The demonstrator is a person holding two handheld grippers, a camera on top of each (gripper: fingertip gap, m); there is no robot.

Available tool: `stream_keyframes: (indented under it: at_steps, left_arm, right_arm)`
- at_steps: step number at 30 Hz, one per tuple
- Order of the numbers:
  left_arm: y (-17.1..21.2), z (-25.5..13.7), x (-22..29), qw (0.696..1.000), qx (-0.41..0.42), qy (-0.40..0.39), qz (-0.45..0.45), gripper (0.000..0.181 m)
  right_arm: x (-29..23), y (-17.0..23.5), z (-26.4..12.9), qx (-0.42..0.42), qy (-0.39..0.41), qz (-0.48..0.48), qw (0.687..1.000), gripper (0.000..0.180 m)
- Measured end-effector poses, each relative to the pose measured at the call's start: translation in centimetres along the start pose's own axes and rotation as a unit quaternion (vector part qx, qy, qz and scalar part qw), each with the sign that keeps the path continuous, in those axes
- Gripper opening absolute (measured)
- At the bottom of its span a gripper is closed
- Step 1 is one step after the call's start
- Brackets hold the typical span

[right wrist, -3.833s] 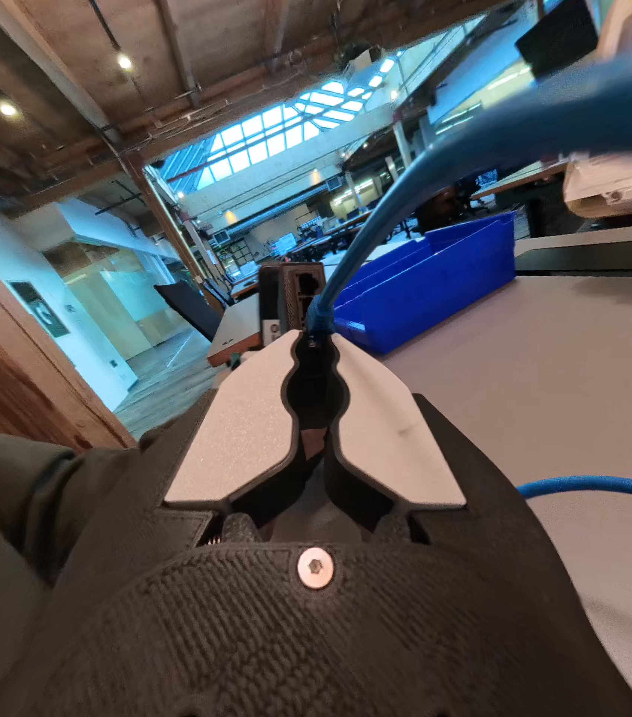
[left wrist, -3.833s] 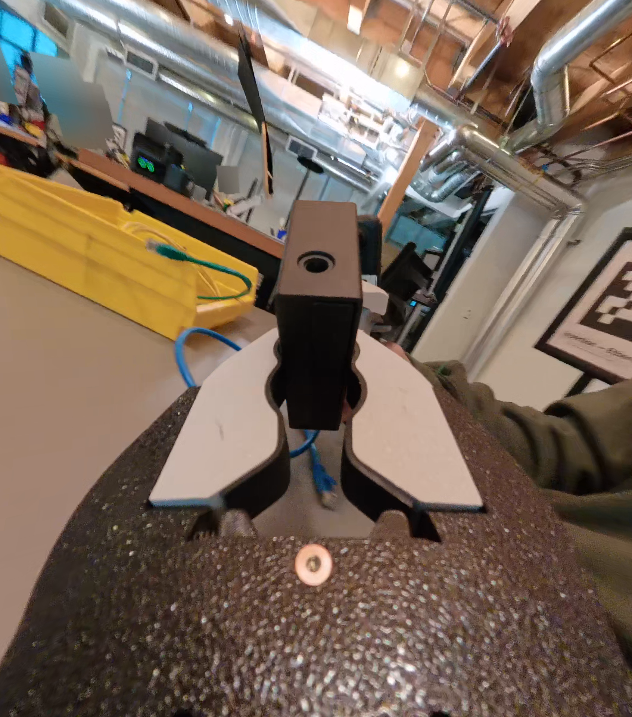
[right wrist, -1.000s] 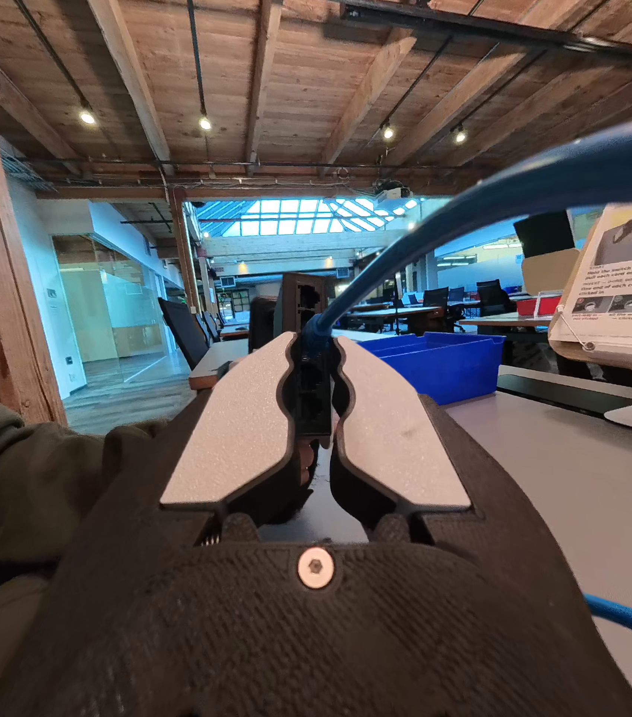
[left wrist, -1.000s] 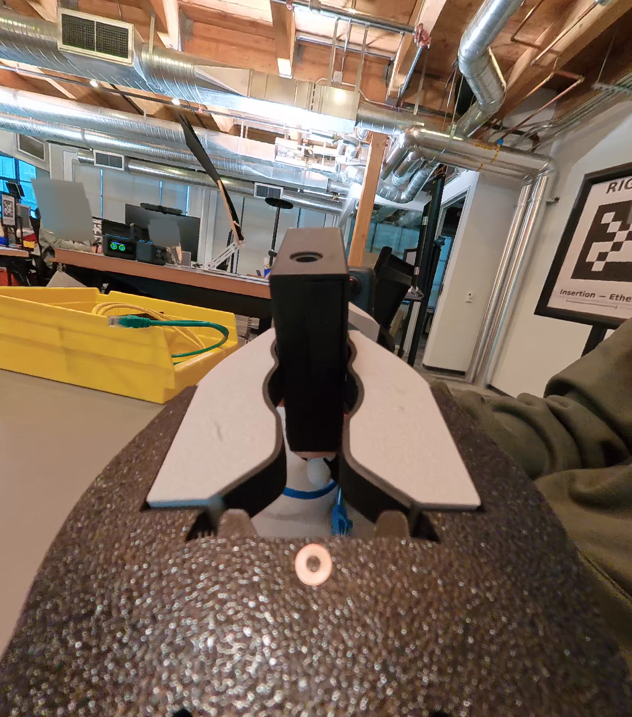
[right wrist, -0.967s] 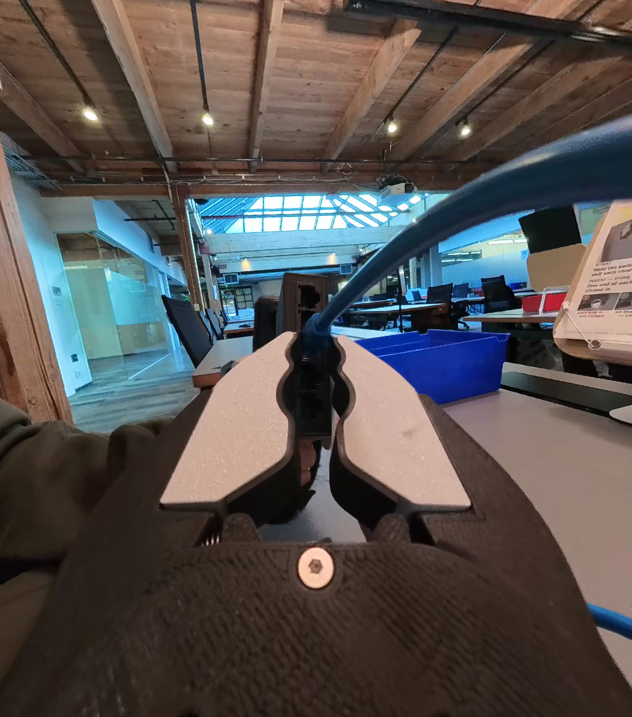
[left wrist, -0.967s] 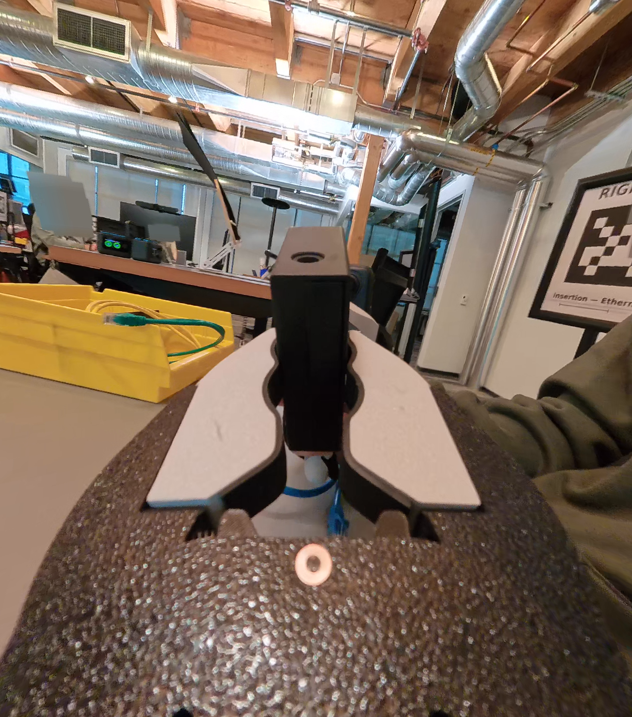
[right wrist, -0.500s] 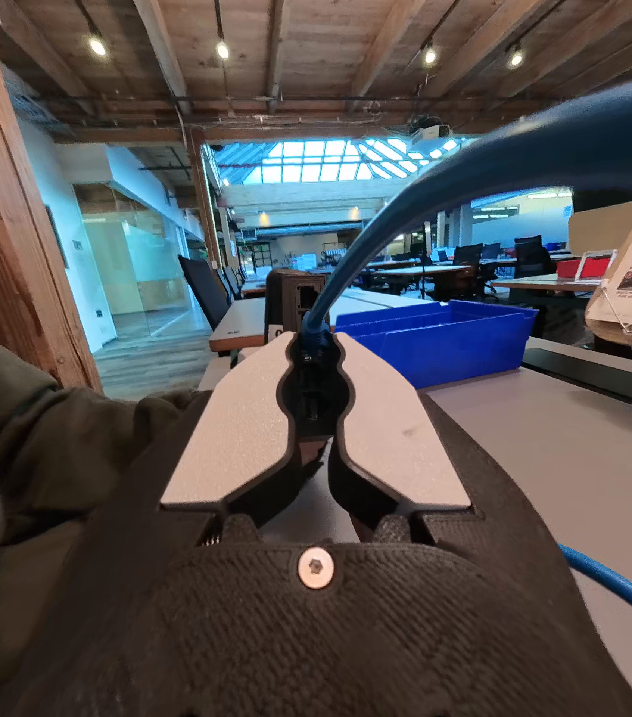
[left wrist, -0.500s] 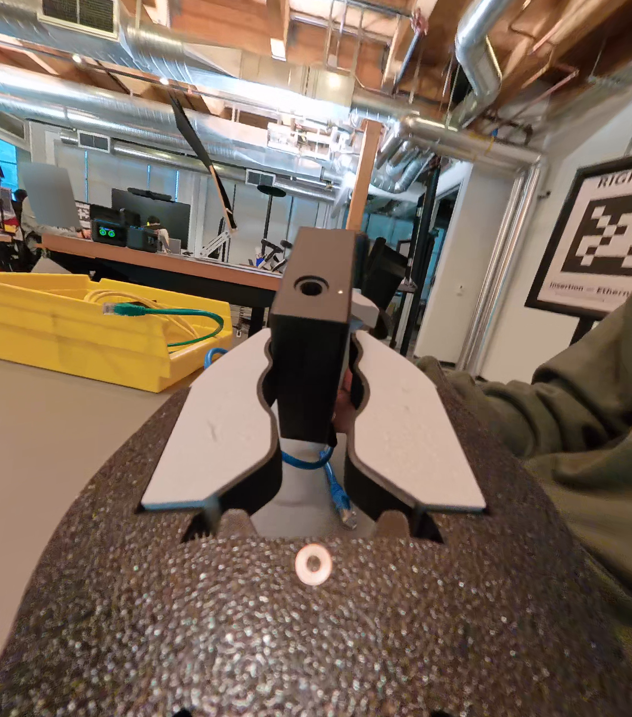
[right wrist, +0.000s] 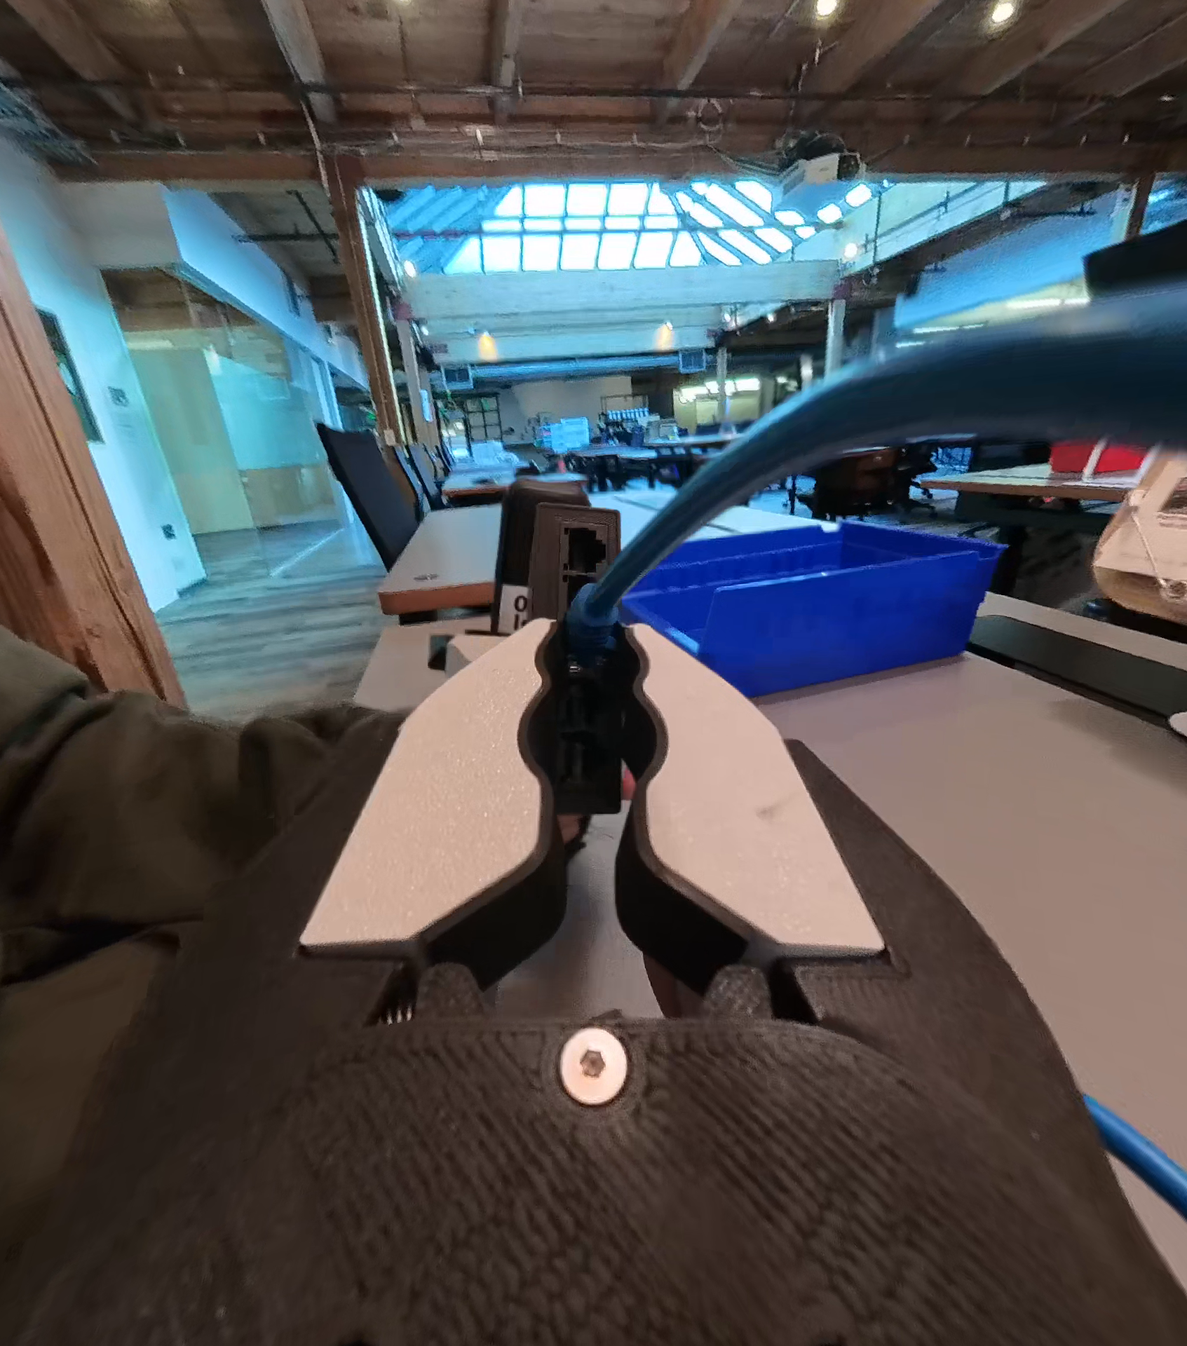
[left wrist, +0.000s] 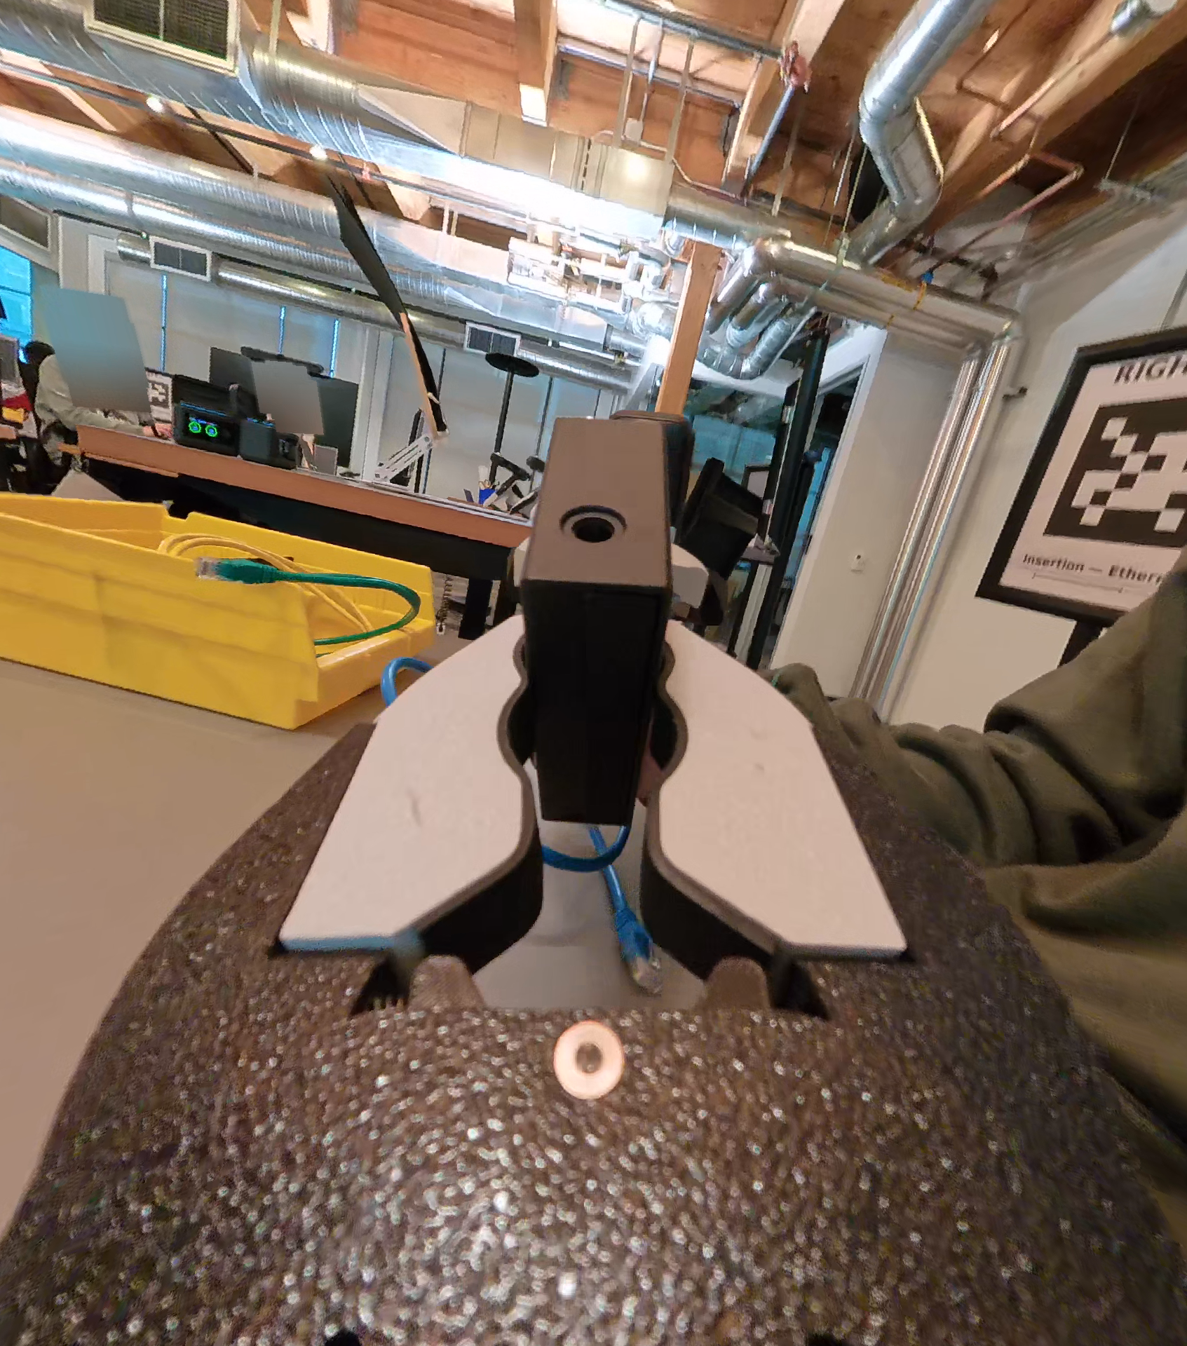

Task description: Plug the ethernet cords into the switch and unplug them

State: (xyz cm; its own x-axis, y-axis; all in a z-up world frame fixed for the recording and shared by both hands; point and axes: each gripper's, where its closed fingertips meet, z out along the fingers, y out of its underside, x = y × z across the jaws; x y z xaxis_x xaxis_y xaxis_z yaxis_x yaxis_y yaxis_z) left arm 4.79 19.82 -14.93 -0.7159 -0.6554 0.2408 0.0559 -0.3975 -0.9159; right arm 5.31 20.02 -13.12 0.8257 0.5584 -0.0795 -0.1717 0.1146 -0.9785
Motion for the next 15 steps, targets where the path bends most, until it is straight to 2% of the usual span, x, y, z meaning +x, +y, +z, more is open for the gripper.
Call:
stream_keyframes:
  at_steps: [7, 15]
  left_arm:
    - [-0.3, 0.2, -0.5, 0.997, 0.049, 0.004, -0.055, 0.027]
    - [-0.9, 0.0, -1.0, 0.99, 0.085, 0.01, -0.113, 0.027]
  right_arm:
    - [0.7, -0.1, 0.2, -0.052, 0.013, -0.031, 0.998, 0.015]
    - [1.3, -0.4, 0.7, -0.056, 0.019, -0.014, 0.998, 0.015]
